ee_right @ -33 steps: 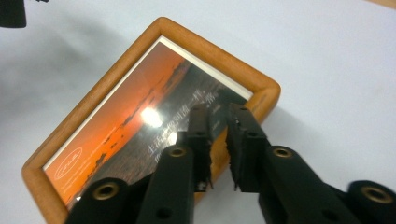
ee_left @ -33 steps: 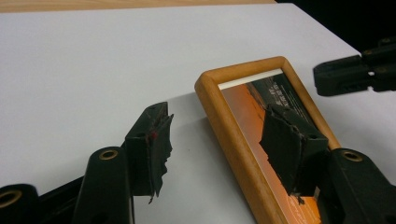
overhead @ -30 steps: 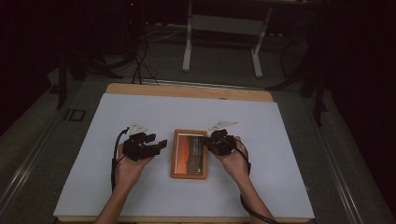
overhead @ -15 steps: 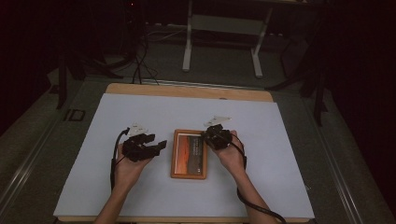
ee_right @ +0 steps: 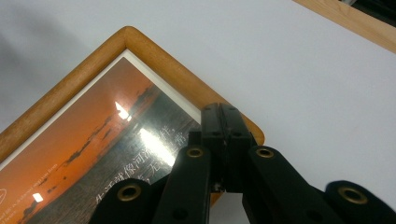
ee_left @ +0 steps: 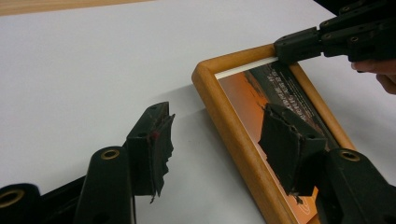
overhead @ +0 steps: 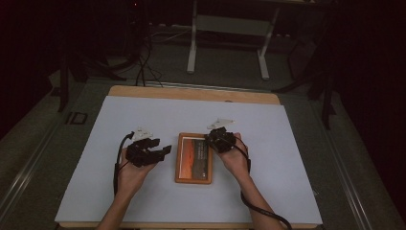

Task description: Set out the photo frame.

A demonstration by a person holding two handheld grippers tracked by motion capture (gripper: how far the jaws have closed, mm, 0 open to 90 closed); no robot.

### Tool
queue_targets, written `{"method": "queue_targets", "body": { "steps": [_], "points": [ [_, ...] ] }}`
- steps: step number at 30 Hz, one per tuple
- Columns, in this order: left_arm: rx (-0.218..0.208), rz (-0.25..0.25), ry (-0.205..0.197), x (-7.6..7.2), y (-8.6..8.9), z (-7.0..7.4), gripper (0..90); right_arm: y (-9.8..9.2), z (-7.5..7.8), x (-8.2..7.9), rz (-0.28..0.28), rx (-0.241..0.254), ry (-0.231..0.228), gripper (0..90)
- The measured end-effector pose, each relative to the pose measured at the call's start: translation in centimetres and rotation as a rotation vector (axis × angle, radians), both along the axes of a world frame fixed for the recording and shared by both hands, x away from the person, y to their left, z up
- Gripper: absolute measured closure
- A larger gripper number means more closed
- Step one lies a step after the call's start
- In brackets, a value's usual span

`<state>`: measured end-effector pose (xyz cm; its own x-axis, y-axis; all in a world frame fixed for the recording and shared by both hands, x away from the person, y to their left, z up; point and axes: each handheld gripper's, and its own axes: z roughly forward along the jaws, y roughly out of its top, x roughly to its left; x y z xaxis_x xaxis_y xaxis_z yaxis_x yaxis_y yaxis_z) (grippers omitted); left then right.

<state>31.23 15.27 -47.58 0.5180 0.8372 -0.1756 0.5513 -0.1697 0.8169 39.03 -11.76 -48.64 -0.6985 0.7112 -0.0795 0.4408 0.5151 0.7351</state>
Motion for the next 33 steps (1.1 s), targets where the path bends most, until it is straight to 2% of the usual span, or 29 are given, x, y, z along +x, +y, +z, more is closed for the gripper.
{"method": "queue_targets", "body": {
  "steps": [9, 17, 31, 33],
  "points": [
    [0.0, 0.003, 0.002, 0.0, 0.1, 0.1, 43.9, -0.5, -0.2, 0.2, -0.015, 0.006, 0.012, 89.9],
    [-0.012, -0.006, 0.024, 0.0, 0.1, 0.1, 44.9, -1.3, -0.7, 0.5, -0.035, 0.004, 0.027, 89.9],
    [-0.039, -0.019, 0.042, 0.0, -0.1, 0.1, 42.5, -2.3, -2.4, 0.9, -0.079, -0.018, 0.058, 89.9],
    [-0.04, -0.025, 0.046, 0.0, -0.1, 0.2, 42.1, -2.4, -2.5, 1.0, -0.082, -0.001, 0.062, 89.9]
  ]
}}
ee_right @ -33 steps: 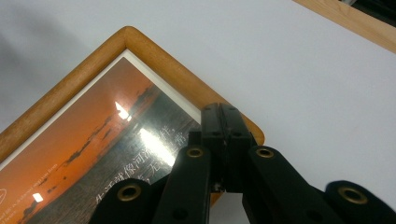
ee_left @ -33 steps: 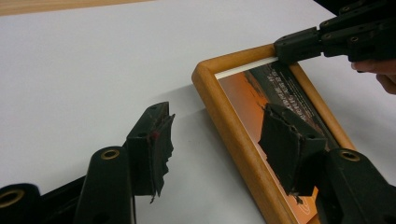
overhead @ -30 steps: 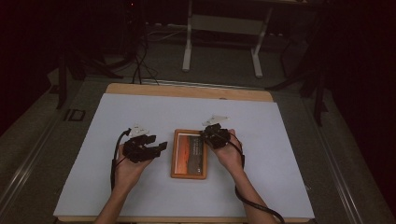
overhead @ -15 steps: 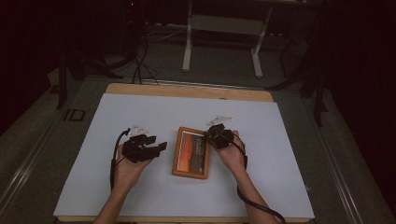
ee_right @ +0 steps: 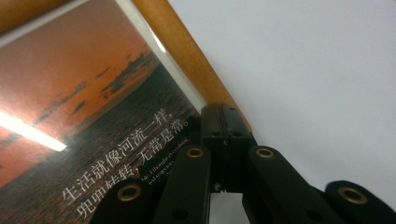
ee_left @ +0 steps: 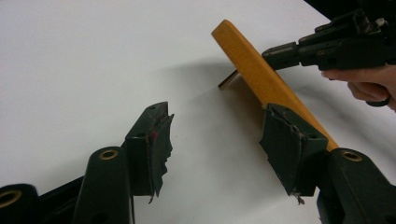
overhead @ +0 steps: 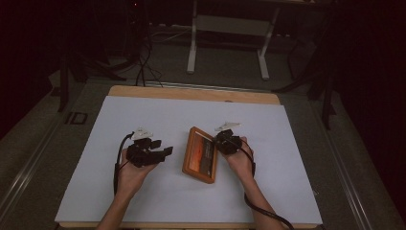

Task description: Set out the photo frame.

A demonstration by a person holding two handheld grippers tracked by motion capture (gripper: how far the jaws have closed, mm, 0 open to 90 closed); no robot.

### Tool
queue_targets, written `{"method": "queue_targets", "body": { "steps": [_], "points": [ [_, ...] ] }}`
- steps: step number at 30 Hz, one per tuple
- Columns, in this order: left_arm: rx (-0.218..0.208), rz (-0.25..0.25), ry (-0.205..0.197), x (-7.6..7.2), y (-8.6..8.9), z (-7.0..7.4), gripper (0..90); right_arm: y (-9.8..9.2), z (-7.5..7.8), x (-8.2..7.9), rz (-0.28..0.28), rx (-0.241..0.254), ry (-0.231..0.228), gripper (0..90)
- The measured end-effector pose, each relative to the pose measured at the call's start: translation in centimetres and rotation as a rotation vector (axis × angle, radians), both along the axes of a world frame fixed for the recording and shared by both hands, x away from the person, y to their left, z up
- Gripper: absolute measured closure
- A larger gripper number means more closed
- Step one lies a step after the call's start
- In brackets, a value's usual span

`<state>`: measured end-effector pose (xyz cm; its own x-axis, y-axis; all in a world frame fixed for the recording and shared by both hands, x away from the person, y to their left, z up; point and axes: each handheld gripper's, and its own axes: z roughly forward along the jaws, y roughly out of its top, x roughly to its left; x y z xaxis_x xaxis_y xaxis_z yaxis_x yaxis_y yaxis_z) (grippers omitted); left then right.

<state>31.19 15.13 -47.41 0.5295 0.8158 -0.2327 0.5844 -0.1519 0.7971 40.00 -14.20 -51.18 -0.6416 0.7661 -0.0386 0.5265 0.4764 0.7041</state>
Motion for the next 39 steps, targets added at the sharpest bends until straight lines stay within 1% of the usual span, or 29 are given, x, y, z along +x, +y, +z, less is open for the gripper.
{"method": "queue_targets", "body": {
  "steps": [1, 4, 7, 14, 21, 22, 24, 30, 35, 37, 39],
  "points": [
    [-0.001, -0.002, 0.0, 0.0, -0.1, 0.0, 42.0, 0.0, 0.0, 0.0, -0.002, 0.005, 0.004, 89.9],
    [-0.004, -0.01, 0.004, -0.1, -0.2, 0.1, 41.6, 0.0, 0.0, 0.0, 0.002, -0.008, 0.002, 89.9],
    [-0.015, -0.017, 0.012, -0.2, -0.4, 0.2, 40.8, 0.0, 0.0, 0.1, 0.002, -0.003, 0.006, 89.9],
    [-0.02, -0.046, 0.031, -0.4, -1.1, 0.2, 38.6, 0.0, 0.0, 0.0, -0.001, 0.001, 0.006, 89.9],
    [-0.018, -0.093, 0.049, -0.9, -2.2, 0.2, 35.2, 0.0, 0.0, 0.0, -0.001, 0.001, 0.003, 89.9],
    [-0.018, -0.093, 0.049, -0.9, -2.2, 0.2, 34.6, 0.0, 0.0, 0.0, -0.001, 0.001, 0.004, 89.9],
    [-0.017, -0.109, 0.059, -1.0, -2.6, 0.1, 33.5, 0.0, 0.0, 0.0, -0.003, 0.002, 0.004, 89.9],
    [-0.03, -0.134, 0.082, -1.3, -3.5, -0.1, 30.3, 0.0, 0.0, 0.0, -0.001, 0.002, 0.004, 89.9],
    [-0.038, -0.159, 0.095, -1.5, -4.3, -0.2, 29.4, 0.0, 0.0, 0.0, -0.003, 0.004, 0.004, 89.9],
    [-0.035, -0.171, 0.098, -1.6, -4.7, -0.3, 29.4, 0.0, 0.0, 0.0, -0.003, 0.003, 0.004, 89.9],
    [-0.033, -0.181, 0.11, -1.6, -5.1, -0.6, 29.5, 0.0, 0.0, 0.0, -0.003, 0.004, 0.004, 89.9]
  ]
}}
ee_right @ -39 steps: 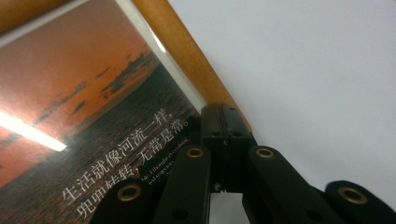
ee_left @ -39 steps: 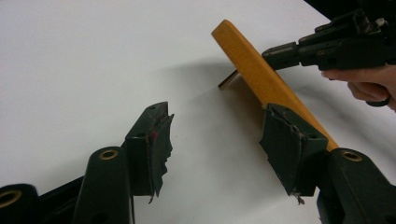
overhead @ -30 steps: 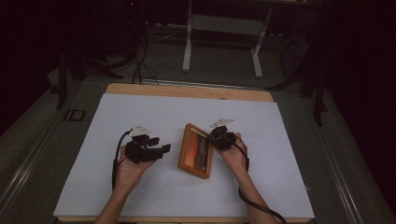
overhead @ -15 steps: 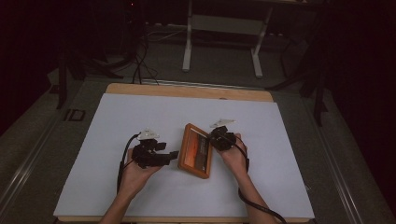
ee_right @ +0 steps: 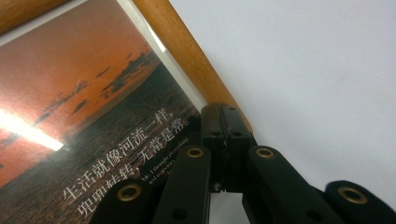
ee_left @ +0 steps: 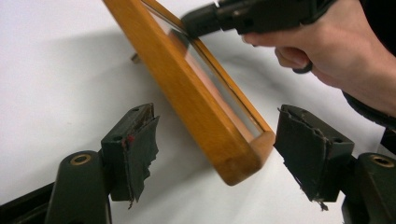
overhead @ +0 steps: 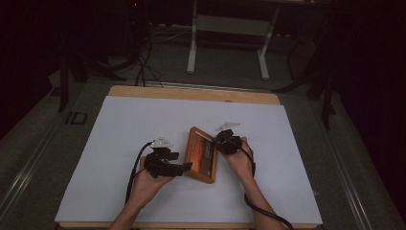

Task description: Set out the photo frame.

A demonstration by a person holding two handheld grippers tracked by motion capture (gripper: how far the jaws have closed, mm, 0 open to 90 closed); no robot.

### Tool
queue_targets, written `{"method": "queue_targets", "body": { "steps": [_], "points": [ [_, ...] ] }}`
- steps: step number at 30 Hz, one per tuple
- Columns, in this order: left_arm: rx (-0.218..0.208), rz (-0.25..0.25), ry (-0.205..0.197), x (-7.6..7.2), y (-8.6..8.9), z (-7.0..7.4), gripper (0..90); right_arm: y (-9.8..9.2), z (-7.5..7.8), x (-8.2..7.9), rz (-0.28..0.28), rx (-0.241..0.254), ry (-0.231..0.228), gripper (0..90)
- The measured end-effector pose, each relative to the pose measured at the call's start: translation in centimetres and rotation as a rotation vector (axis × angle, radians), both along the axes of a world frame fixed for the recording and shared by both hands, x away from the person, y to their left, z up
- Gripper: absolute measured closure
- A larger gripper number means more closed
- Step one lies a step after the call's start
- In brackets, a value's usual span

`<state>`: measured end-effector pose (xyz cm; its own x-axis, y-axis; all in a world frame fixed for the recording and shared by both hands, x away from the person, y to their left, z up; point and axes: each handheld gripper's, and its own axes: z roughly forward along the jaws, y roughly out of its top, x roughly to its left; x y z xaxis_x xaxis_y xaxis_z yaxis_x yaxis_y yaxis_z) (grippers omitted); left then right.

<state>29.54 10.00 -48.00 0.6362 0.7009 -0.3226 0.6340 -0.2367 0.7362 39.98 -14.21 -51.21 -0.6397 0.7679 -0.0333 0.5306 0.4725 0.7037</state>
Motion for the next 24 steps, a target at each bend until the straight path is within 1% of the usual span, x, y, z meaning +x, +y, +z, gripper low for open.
{"method": "queue_targets", "body": {
  "steps": [2, 3, 7, 8, 9, 10, 11, 14, 16, 19, 24],
  "points": [
    [0.0, 0.0, 0.0, 0.0, 0.0, 0.0, 29.8, 0.0, 0.0, 0.0, -0.001, 0.002, 0.0, 89.9],
    [0.01, -0.01, 0.018, 0.0, -0.6, -0.5, 30.4, 0.0, 0.0, 0.0, -0.002, 0.004, -0.001, 89.8],
    [0.024, -0.013, 0.034, 0.0, -1.2, -1.0, 32.1, 0.0, 0.0, 0.0, -0.001, 0.003, -0.003, 89.9],
    [0.023, -0.015, 0.045, 0.1, -1.3, -1.2, 33.9, 0.0, 0.0, 0.0, -0.001, 0.004, -0.003, 89.9],
    [0.02, -0.014, 0.055, 0.2, -1.3, -1.4, 35.1, -0.1, 0.0, 0.0, -0.001, 0.004, -0.003, 89.9],
    [0.008, -0.016, 0.068, 0.3, -1.3, -1.6, 35.8, -0.1, 0.0, 0.0, -0.001, 0.005, -0.003, 89.9],
    [-0.014, -0.021, 0.082, 0.4, -1.3, -1.8, 37.1, -0.1, -0.1, 0.0, -0.001, 0.007, -0.004, 89.9],
    [-0.018, -0.028, 0.092, 0.5, -1.6, -1.9, 40.5, -0.1, -0.1, 0.0, -0.002, 0.011, -0.003, 89.9],
    [-0.019, -0.029, 0.103, 0.7, -1.7, -2.0, 40.4, -0.1, -0.1, 0.0, -0.002, 0.013, -0.004, 89.9],
    [-0.032, -0.03, 0.116, 0.8, -1.8, -2.2, 40.9, -0.1, -0.1, 0.0, -0.002, 0.013, -0.004, 89.9],
    [-0.05, 0.006, 0.124, 1.1, -1.7, -2.2, 45.7, -0.2, -0.1, -0.1, -0.002, 0.013, -0.007, 89.9]
  ]
}}
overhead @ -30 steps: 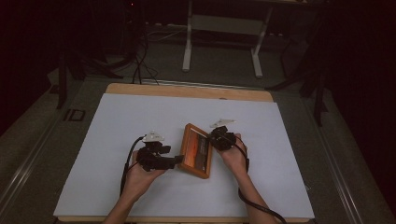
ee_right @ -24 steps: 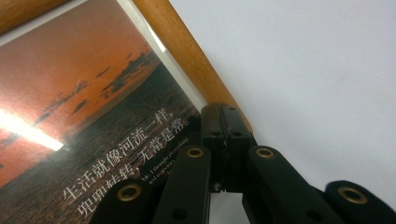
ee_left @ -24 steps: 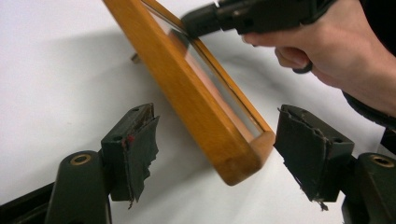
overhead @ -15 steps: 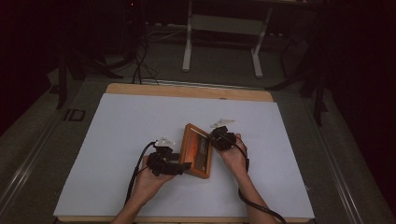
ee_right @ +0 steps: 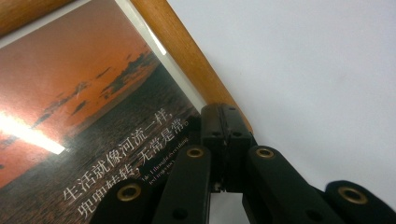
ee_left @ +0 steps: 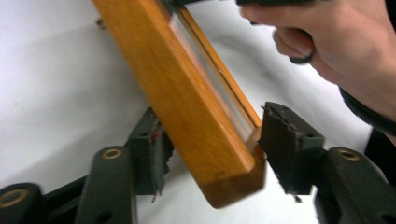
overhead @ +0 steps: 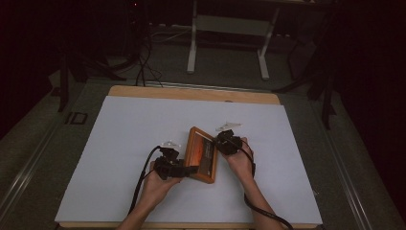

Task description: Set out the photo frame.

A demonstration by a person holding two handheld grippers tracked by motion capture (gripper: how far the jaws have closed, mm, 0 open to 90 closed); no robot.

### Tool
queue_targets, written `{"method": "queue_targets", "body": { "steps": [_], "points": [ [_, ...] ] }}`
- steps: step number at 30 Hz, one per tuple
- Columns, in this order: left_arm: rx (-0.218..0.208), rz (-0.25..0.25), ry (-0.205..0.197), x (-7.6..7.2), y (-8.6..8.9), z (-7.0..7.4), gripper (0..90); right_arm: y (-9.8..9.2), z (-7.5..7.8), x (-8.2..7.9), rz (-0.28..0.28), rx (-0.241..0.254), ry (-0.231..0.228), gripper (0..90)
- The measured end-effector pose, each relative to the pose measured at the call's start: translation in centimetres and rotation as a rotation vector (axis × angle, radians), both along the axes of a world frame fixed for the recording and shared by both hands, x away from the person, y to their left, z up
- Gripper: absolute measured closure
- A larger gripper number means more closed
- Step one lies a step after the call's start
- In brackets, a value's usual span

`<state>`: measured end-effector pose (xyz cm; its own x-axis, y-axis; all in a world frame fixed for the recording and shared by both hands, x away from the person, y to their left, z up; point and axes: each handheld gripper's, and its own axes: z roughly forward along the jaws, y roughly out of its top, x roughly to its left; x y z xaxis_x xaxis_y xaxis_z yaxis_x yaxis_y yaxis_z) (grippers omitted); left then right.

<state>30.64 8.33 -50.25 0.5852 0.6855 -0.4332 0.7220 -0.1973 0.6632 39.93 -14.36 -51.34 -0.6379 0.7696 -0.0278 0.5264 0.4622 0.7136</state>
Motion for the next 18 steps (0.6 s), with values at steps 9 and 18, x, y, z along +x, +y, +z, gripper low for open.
{"method": "queue_targets", "body": {
  "steps": [9, 18],
  "points": [
    [-0.017, 0.023, 0.008, 0.1, -0.1, 0.1, 49.9, -0.3, 0.0, -0.1, -0.002, 0.002, -0.004, 89.0],
    [-0.019, 0.025, -0.029, -0.1, -1.0, 0.7, 55.3, -1.6, 0.3, -1.0, -0.005, -0.02, -0.014, 83.1]
  ]
}}
